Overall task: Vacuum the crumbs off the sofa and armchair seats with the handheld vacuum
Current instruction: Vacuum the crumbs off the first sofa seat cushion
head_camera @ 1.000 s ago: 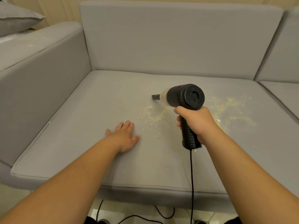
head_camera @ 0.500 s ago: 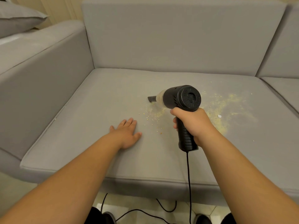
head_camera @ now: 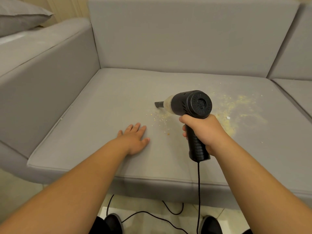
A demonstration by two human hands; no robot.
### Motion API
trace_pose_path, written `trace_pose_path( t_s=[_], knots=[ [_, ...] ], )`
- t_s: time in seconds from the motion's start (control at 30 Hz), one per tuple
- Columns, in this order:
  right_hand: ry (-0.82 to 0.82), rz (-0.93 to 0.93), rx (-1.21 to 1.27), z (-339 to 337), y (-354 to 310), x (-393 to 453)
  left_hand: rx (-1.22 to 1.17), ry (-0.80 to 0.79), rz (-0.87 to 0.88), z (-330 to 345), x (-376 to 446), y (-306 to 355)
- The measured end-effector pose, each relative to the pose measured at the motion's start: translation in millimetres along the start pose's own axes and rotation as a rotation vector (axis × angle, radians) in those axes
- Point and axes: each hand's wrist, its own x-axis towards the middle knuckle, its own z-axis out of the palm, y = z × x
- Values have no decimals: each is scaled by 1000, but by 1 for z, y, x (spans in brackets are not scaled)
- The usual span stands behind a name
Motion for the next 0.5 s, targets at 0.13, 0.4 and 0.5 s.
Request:
trace_pose_path(
  t_s=[0.13,0.4,0.5],
  knots=[
    [31,-22,-24,-2,5,-3,-17,-16,-10,5,-9,5],
    [-16,-12,-34,4,8,-8,18,-15,-21,7,-15,10],
    [-72,-32,-47,1,6,-14,16,-12,-24,4,-16,8]
  ],
)
